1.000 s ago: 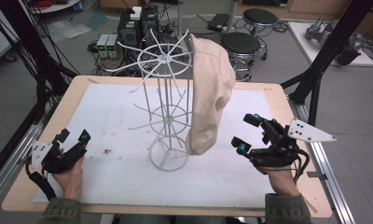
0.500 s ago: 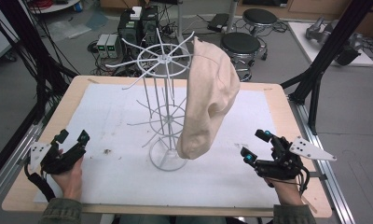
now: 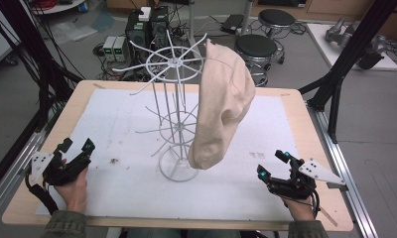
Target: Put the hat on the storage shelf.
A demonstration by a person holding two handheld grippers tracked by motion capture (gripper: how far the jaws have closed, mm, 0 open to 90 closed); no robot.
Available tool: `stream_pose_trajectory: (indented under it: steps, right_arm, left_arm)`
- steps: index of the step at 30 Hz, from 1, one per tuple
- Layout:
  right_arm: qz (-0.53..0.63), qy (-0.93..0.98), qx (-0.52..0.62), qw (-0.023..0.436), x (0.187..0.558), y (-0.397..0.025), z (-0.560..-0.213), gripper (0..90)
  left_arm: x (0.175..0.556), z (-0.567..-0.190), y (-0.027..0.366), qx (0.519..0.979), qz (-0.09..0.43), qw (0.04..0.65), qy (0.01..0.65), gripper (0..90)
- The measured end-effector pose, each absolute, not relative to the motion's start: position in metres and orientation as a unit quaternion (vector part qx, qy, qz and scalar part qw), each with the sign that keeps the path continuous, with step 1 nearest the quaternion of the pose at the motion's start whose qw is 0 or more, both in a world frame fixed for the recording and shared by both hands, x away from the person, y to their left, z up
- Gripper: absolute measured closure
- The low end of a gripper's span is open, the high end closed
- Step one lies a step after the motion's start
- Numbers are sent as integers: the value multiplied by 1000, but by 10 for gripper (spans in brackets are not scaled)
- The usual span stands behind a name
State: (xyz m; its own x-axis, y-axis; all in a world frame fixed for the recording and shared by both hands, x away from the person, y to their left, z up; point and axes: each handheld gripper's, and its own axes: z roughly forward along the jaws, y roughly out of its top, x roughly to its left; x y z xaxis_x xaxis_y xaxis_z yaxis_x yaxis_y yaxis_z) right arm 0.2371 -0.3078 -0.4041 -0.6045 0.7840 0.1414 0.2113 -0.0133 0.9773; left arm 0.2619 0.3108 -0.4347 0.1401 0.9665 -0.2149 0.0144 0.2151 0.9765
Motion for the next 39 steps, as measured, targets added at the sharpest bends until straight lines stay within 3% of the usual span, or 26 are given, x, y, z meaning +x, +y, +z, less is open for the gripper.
stream_pose_trajectory:
  steps: [7,16,25,39]
  right_arm:
    - [581,644,419,270,235,-314,-420,117]
    - [526,573,509,368,228,-313,-425,117]
    - [487,529,548,426,224,-318,-427,117]
    - [490,526,554,420,224,-323,-430,117]
  left_arm:
    - [262,-435,310,479,405,585,514,233]
    - [261,-436,310,480,405,585,513,233]
    - [260,-436,311,477,408,583,515,233]
    - [259,-436,309,484,407,580,513,233]
